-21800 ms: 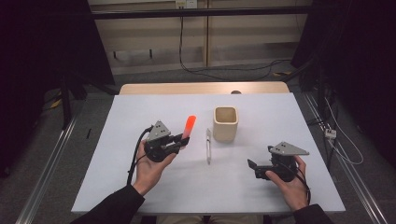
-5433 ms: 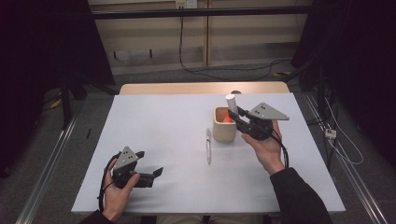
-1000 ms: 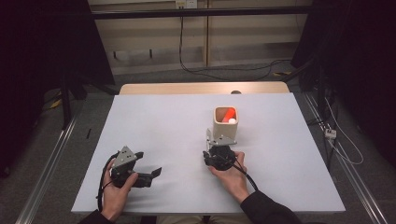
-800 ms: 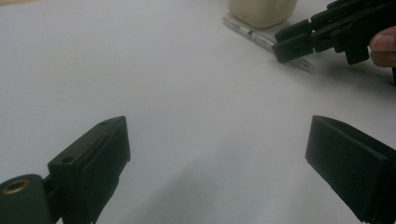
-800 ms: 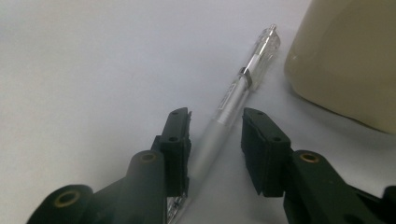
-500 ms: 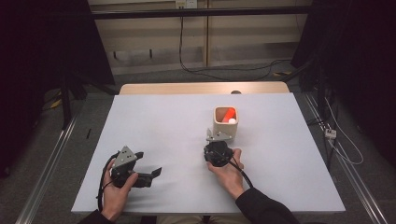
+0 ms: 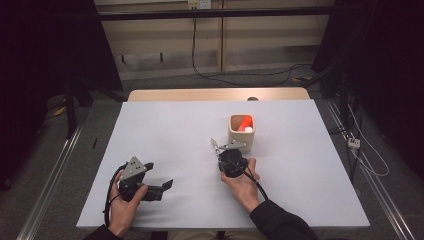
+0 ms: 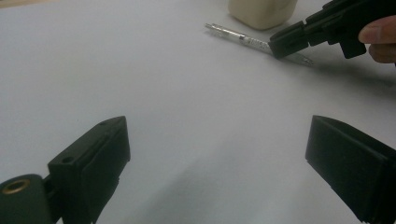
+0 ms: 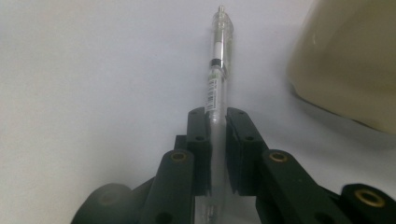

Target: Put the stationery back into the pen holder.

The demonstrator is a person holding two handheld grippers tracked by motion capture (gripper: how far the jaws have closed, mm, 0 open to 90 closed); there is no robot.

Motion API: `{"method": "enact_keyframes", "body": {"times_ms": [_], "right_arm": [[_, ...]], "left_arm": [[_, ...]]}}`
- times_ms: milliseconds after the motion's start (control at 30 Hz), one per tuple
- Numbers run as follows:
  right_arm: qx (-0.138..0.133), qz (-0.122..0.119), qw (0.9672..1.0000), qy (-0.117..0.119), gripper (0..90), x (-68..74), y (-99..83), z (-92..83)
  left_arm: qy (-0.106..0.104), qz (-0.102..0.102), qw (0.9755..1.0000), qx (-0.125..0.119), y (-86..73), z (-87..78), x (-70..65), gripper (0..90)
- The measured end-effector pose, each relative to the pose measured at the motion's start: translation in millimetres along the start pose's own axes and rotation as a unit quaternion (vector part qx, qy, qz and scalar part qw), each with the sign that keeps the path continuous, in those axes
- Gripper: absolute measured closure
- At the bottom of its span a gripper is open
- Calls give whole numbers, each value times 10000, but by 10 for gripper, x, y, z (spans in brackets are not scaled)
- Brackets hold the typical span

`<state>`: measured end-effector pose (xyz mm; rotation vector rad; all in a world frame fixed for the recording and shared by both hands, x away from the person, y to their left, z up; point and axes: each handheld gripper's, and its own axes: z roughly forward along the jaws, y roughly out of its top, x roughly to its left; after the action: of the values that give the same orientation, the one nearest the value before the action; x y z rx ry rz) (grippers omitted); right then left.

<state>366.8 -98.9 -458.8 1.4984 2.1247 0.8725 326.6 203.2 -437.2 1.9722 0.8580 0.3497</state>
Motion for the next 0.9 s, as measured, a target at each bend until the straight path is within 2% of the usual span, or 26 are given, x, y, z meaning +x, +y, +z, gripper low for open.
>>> {"method": "enact_keyframes", "body": {"times_ms": [200, 467, 533, 600, 700, 900], "right_arm": [[-60, 87, 9998, 161, 811, -84, 20, -46], [-59, -4, 9990, 440, 812, -126, 20, -121], [-93, -73, 9986, 519, 812, -155, 17, -145], [-107, -91, 9981, 602, 812, -184, 14, -168], [-142, -119, 9973, 716, 812, -229, 6, -217], [-318, -273, 9941, 1003, 812, -333, -45, -355]], "left_arm": [[-21, 48, 10000, 8, 3, 9, 2, 63], [-40, 176, 9998, 75, 18, 37, -28, 63], [-113, 317, 9994, 124, 24, 59, -43, 57], [-53, 546, 9983, 201, 28, 84, -91, 57], [-147, 776, 9964, 296, 54, 124, -145, 56], [-248, 1039, 9934, 415, 105, 220, -207, 59]]}}
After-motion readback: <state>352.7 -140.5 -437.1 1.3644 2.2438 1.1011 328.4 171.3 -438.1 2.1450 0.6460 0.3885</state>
